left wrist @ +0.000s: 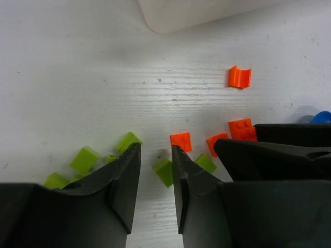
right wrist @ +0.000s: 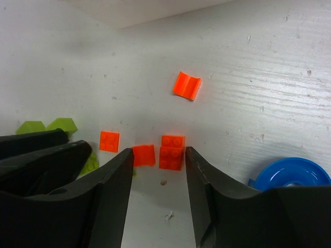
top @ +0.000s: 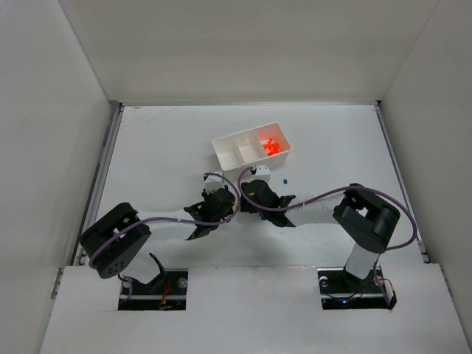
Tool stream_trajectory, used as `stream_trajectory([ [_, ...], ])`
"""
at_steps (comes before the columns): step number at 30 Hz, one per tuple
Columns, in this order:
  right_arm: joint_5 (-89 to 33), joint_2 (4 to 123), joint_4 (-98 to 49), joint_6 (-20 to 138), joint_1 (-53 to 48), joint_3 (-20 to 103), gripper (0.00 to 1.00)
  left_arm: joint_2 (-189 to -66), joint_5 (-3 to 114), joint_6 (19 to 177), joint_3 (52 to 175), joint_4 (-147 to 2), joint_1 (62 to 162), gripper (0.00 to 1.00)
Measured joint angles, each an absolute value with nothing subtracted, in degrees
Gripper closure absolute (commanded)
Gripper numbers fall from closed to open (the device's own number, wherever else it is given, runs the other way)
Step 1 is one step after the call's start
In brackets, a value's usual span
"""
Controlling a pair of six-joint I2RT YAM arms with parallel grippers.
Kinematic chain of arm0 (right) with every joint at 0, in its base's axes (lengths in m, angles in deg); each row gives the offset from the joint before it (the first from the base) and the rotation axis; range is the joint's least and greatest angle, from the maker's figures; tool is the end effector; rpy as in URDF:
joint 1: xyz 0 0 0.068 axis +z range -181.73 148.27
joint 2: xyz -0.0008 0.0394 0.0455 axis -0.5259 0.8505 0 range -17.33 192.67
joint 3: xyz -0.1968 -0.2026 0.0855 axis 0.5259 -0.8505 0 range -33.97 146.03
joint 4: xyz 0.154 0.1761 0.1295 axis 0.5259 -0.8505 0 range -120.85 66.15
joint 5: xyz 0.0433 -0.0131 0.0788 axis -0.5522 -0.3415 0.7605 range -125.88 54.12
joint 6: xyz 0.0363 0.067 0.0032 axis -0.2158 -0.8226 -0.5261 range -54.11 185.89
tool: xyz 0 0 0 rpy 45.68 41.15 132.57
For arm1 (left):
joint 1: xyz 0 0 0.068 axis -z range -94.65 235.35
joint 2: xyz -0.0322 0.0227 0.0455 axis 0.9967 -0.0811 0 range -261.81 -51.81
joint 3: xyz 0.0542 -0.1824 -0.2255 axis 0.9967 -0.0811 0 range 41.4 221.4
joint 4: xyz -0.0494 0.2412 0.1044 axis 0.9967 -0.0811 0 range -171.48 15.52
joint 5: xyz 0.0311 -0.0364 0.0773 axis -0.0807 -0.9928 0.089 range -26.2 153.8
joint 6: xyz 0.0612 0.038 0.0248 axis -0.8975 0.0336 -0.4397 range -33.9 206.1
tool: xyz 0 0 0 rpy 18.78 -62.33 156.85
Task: Sort the legos into containers by color
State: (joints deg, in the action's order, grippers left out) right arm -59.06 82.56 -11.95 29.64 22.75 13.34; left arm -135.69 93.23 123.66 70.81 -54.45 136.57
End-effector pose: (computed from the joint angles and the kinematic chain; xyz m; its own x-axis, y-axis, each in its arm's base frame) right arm 0.2362 0.2871 0.1462 -0.6453 0.0316 -0.7633 -0.2396 0.9404 0.2415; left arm 0.2074 -0.2076 0.1555 -0.5398 -0.1756 -0.8233 0.1213 0.9516 -0.2825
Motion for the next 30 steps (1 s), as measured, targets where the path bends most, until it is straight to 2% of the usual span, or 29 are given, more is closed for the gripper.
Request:
stream_trajectory([
  [2, -59.1, 82.6, -11.9, 29.6, 22.8, 13.3, 0.47, -133.7, 93.3, 124.3, 69.9, -54.4, 135.8, 0.71],
  [11, -59.7, 82.6, -12.9, 29.6, 23.1, 13.3, 0.7, -129.5, 92.4, 125.0, 68.3, -53.7, 134.2, 0.7],
  [19, -61.0, 80.7, -14.7, 29.6, 23.1, 13.1, 0.75, -129.2, 91.3, 124.9, 68.6, -53.6, 134.7, 0.7],
  [30, -61.1, 70.3, -15.9, 31.9, 19.8, 13.3, 0.75, -129.5, 91.2, 123.8, 71.3, -52.8, 135.9, 0.7],
])
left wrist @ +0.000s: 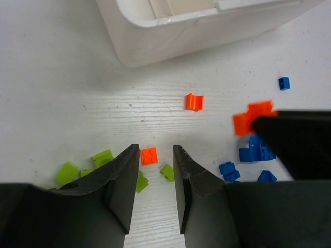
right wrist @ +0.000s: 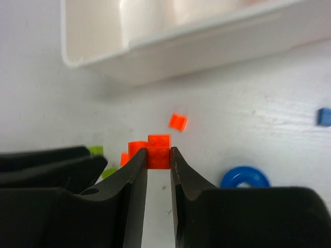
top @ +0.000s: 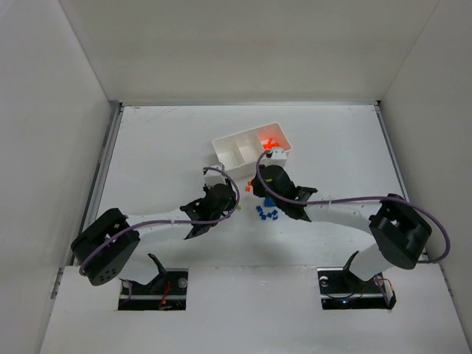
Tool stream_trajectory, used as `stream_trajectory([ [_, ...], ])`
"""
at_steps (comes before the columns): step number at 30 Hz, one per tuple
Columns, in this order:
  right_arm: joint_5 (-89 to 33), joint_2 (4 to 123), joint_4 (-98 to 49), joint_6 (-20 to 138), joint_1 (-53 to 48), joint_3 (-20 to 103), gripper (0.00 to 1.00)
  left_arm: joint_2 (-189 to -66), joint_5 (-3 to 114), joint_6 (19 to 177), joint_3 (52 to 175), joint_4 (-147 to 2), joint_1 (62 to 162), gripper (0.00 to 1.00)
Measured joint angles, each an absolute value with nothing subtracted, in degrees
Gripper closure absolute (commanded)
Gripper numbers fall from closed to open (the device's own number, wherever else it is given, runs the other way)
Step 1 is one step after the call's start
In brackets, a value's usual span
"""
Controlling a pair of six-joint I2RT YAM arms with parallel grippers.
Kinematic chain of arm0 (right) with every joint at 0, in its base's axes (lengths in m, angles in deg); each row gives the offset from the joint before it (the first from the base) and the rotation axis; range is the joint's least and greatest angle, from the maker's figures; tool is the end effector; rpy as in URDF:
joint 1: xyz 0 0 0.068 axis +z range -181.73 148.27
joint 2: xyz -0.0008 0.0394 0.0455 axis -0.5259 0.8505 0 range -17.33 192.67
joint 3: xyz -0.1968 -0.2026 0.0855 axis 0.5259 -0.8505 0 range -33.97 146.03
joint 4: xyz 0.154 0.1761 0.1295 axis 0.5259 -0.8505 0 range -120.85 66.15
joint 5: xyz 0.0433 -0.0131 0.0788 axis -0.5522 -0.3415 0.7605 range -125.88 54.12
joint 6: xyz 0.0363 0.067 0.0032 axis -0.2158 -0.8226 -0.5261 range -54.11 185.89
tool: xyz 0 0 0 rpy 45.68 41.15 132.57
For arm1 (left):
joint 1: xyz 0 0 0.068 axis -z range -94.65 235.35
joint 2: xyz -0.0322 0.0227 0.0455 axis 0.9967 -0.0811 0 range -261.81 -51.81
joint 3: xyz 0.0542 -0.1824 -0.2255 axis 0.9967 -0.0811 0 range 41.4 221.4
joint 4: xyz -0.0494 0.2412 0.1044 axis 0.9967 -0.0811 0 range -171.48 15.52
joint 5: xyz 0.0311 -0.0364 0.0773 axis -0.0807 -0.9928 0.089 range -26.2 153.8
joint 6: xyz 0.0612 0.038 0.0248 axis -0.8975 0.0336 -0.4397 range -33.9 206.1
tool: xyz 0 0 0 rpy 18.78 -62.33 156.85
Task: Sort the legos into containers by color
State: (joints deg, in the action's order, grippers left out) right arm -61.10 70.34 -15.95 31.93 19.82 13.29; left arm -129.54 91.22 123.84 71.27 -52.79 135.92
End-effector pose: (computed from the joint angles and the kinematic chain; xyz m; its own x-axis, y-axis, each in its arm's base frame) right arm 0.2394 0.2572 0.2119 -0.5482 0.1223 -0.8274 -0.2156 0.9351 0.2811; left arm 0.2072 -0.2052 0.1899 -0.4804 -0.2710 -0.8341 0.1633 0.9068 -0.3887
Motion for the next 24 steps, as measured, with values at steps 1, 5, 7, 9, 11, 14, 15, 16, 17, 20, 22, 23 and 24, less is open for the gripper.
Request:
stream_trajectory([
  [1, -61.0, 69.6, -16.1, 32.6, 18.2, 13.6, 0.75, -130.0, 91.2, 123.8, 71.7, -52.8, 136.0, 0.7],
  [5, -60.7, 68.8, -16.5, 35.1, 10.9, 17.4, 0.75, -133.1, 91.3, 123.1, 74.0, -52.8, 136.9, 0.71],
  [7, -60.6, 69.4, -16.6, 36.6, 7.5, 20.4, 0.75, -135.3, 91.3, 122.5, 75.1, -52.7, 137.1, 0.71],
  [9, -60.4, 70.9, -16.5, 37.9, 4.3, 23.9, 0.74, -137.5, 91.4, 122.1, 76.2, -52.8, 137.1, 0.71],
  [11, -60.1, 72.9, -16.2, 39.0, 2.4, 26.7, 0.74, -139.8, 91.5, 121.4, 77.5, -52.9, 137.1, 0.7],
  [14, -59.8, 76.7, -16.1, 40.7, 0.6, 30.6, 0.73, -143.5, 91.5, 120.1, 80.3, -52.9, 137.1, 0.69],
  [15, -59.6, 77.9, -16.2, 41.1, 0.3, 31.5, 0.72, -144.5, 91.6, 119.8, 81.3, -52.8, 137.1, 0.68],
  [16, -59.6, 79.0, -16.2, 41.6, 0.1, 32.2, 0.71, -145.5, 91.6, 119.4, 82.3, -52.9, 137.2, 0.67],
  [17, -59.4, 80.1, -16.3, 42.0, -0.3, 33.1, 0.7, -146.3, 91.6, 119.0, 83.2, -52.8, 137.3, 0.65],
  [20, -59.3, 82.7, -16.6, 43.3, -0.7, 34.7, 0.63, -148.3, 91.7, 118.1, 85.1, -52.8, 137.4, 0.61],
  [22, -59.3, 83.8, -16.8, 44.0, -1.0, 35.3, 0.59, -149.5, 91.7, 117.7, 86.2, -52.9, 137.4, 0.6],
  [23, -59.3, 84.1, -16.9, 44.3, -1.0, 35.5, 0.59, -150.1, 91.7, 117.5, 86.6, -52.9, 137.4, 0.6],
  [24, -59.3, 84.4, -17.0, 44.6, -1.1, 35.7, 0.59, -150.6, 91.8, 117.3, 87.0, -52.9, 137.4, 0.6],
])
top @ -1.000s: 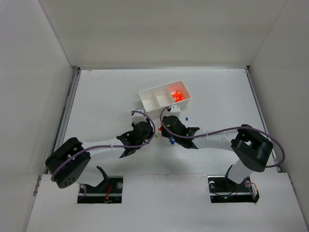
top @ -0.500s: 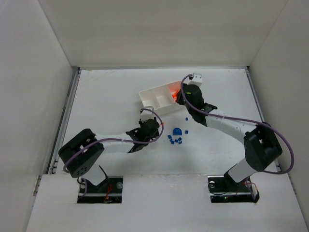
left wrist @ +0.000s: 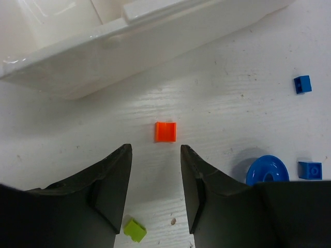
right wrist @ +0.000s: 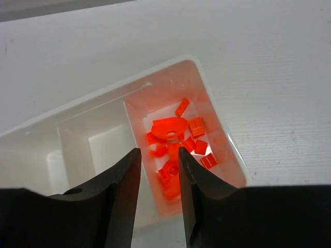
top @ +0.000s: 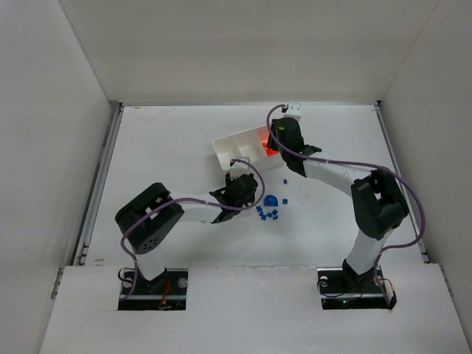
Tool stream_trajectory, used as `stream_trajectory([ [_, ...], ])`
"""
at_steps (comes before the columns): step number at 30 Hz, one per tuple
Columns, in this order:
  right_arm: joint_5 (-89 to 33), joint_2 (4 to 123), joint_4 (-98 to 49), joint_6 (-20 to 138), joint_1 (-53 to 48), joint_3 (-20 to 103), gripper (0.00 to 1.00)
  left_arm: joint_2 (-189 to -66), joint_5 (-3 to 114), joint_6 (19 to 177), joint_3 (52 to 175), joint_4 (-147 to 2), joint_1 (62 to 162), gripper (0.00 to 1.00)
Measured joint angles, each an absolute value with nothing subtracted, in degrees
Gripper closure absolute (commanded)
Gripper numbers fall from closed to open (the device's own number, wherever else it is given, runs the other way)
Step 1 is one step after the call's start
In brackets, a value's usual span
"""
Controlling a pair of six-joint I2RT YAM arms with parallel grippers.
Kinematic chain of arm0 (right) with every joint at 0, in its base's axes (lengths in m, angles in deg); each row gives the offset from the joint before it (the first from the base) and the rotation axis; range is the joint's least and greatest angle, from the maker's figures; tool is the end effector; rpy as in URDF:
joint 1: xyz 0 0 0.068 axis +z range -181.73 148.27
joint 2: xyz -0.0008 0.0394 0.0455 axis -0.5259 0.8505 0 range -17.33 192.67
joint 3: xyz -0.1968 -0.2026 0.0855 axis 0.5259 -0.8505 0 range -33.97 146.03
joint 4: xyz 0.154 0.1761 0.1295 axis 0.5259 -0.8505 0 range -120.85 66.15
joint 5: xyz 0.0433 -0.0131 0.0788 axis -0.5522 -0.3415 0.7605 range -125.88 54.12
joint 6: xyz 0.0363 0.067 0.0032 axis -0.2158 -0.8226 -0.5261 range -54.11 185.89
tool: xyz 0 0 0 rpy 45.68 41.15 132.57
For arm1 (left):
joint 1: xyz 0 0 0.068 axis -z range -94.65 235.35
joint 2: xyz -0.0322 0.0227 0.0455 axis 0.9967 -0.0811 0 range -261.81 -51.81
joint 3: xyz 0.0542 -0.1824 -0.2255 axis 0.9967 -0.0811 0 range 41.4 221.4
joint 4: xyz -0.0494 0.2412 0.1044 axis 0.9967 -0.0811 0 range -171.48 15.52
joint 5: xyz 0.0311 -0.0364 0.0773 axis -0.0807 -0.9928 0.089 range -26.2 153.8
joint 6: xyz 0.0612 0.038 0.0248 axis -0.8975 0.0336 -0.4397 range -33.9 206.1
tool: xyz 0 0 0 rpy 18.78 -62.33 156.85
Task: Sort the legos into containers by color
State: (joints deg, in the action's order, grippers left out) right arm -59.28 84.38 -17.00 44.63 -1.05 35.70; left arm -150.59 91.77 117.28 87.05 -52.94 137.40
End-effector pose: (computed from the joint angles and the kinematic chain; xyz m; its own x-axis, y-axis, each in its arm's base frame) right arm 0.3948 0.2044 0.2553 -0.3989 0.1503 -0.9046 -0.0156 0.9852 0.1706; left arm 0.2540 -0.2765 0.1634 -0.5088 -0.0909 -0.8561 0.2190 0.9480 -0.2308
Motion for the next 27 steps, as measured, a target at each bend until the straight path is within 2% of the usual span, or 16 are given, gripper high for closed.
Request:
stream_trajectory([
  [8, -59.5, 83.0, -17.0, 45.1, -1.3, 34.6, 0.57, -153.2, 92.5, 116.5, 88.8, -53.3, 137.4, 0.59],
  [15, -60.5, 69.2, -16.8, 42.4, -1.3, 22.9, 0.57, -155.7, 93.2, 115.6, 90.9, -53.5, 137.4, 0.62],
  [19, -60.8, 61.9, -16.4, 40.2, -1.3, 16.0, 0.57, -156.7, 93.5, 115.2, 92.0, -53.6, 137.4, 0.71],
  [23, -60.9, 57.1, -16.8, 38.8, -1.0, 11.0, 0.57, -157.0, 93.9, 114.9, 92.3, -53.6, 137.5, 0.85],
  [27, -61.0, 52.2, -17.1, 37.9, -0.9, 7.3, 0.57, -157.0, 94.3, 114.6, 92.3, -53.8, 138.2, 0.89],
])
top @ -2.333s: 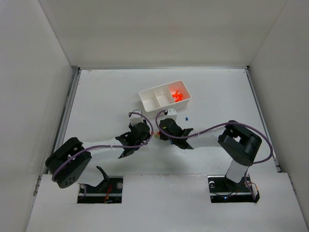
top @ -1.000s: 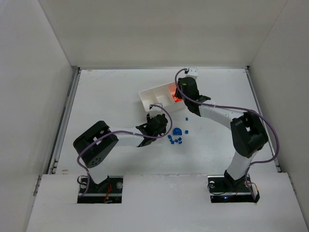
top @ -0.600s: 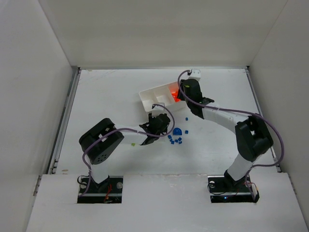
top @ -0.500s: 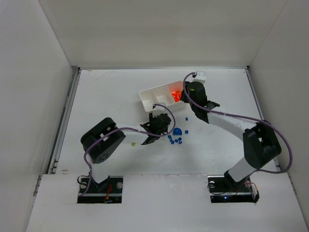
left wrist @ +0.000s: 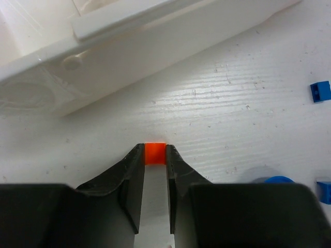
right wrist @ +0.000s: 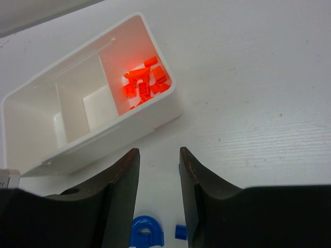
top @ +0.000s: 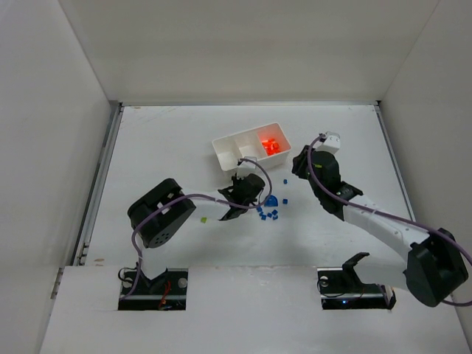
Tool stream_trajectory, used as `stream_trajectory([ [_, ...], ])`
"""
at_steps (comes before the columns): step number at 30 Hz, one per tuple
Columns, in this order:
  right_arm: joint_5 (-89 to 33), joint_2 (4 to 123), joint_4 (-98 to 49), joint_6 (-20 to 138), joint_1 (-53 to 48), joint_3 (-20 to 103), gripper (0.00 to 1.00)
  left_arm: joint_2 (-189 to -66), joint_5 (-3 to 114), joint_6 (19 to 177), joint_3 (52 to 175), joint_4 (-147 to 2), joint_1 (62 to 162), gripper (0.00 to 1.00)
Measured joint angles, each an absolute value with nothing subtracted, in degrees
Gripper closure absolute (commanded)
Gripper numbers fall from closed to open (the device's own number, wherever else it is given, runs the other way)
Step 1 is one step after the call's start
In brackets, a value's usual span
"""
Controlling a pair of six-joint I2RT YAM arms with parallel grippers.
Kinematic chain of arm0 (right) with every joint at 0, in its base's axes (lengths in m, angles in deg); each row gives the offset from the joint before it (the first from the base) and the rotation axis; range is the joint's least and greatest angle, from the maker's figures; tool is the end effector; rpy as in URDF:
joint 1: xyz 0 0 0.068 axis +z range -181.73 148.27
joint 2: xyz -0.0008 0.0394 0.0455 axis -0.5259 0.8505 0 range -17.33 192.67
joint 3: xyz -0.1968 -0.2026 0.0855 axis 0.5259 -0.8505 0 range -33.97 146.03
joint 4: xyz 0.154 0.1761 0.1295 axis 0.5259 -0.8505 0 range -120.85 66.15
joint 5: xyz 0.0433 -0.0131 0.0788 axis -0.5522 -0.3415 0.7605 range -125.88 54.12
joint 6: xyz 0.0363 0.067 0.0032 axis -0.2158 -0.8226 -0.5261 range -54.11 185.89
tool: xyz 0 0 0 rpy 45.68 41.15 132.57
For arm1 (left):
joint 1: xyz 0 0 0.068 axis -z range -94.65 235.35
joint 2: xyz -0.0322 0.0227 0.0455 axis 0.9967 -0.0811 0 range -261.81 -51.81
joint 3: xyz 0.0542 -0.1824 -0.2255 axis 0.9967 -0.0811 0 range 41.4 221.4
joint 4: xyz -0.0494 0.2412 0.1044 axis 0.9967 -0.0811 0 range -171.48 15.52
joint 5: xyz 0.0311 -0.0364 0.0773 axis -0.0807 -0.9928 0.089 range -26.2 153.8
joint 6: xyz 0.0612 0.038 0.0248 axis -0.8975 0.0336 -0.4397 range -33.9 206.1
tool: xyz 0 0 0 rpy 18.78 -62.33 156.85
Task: Sort the legos into containers by color
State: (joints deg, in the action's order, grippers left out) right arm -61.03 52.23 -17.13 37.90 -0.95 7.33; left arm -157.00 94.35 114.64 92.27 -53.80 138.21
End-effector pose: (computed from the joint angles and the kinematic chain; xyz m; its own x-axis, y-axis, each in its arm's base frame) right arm 0.2656 0.1263 0.2677 -0.3366 0.2940 -0.8946 0.0389 0.9535 0.2987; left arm 0.2667 -0.2978 0.1494 -0.4996 -0.0216 -0.8660 0.2190 0.9641 -0.1504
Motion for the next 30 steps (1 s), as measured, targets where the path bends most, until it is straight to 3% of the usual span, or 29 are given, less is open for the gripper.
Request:
stream_trajectory([
  [7, -61.8, 45.6, -17.1, 34.6, -0.9, -0.4, 0.6, -154.0, 93.2, 114.5, 95.1, -56.9, 139.1, 0.89],
  [16, -61.8, 46.3, -17.5, 31.4, -0.9, -4.9, 0.61, -158.6, 87.1, 114.5, 116.9, -54.6, 133.4, 0.87],
  [23, -61.8, 46.1, -17.0, 31.1, -0.9, -4.9, 0.61, -169.6, 84.5, 114.0, 127.8, -56.8, 130.7, 0.61],
  [27, -61.8, 46.1, -16.6, 31.2, -0.2, -4.9, 0.61, -170.4, 83.6, 113.6, 127.7, -59.2, 130.6, 0.61],
  [30, -61.3, 46.1, -15.4, 31.9, 1.8, -4.9, 0.69, -167.0, 83.3, 113.1, 123.1, -57.8, 130.6, 0.63],
])
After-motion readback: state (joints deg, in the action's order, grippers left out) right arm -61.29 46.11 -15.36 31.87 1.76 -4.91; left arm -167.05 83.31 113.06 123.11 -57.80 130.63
